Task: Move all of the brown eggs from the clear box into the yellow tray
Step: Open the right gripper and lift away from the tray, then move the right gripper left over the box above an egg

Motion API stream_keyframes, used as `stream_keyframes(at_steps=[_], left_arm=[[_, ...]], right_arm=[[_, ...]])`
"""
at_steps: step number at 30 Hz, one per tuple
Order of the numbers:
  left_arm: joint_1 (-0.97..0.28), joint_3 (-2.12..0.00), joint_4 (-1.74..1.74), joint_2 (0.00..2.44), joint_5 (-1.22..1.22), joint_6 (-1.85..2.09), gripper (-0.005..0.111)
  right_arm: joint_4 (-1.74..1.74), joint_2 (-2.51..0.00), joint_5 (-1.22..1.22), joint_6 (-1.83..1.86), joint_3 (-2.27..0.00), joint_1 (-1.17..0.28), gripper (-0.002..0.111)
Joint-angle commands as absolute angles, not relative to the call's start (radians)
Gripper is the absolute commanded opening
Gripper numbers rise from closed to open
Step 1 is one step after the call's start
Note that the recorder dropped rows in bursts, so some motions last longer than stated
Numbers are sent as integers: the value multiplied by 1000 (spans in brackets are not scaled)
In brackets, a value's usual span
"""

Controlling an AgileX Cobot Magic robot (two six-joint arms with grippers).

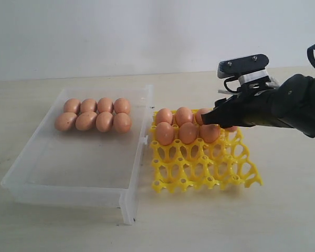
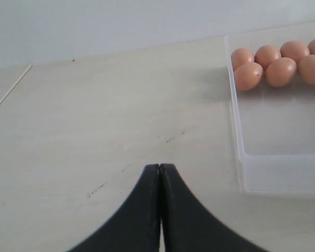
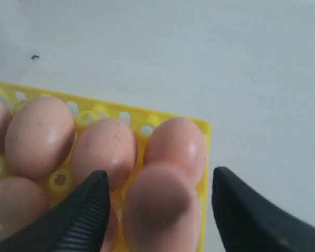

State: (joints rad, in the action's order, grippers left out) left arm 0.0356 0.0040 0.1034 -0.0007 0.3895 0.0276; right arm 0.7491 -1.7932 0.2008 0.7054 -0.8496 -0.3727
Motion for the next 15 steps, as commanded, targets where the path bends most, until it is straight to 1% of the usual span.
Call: stream_keyframes(at_steps=[1,8,11,13,15], left_arm=[[30,0,101,0,380,23,0],[30,0,101,0,380,23,0],[30,0,101,0,380,23,0],[30,0,101,0,380,23,0],[30,0,101,0,380,23,0]], right_arm=[[752,-1758,212,707,-856,-365,58],[775,-1745,202,705,-856,-365,58],[785,-1724,168,631,-856,-379,57],[785,-1709,113,603,-873,-405,55],[776,-1707,-19,603,-925,-438,48]])
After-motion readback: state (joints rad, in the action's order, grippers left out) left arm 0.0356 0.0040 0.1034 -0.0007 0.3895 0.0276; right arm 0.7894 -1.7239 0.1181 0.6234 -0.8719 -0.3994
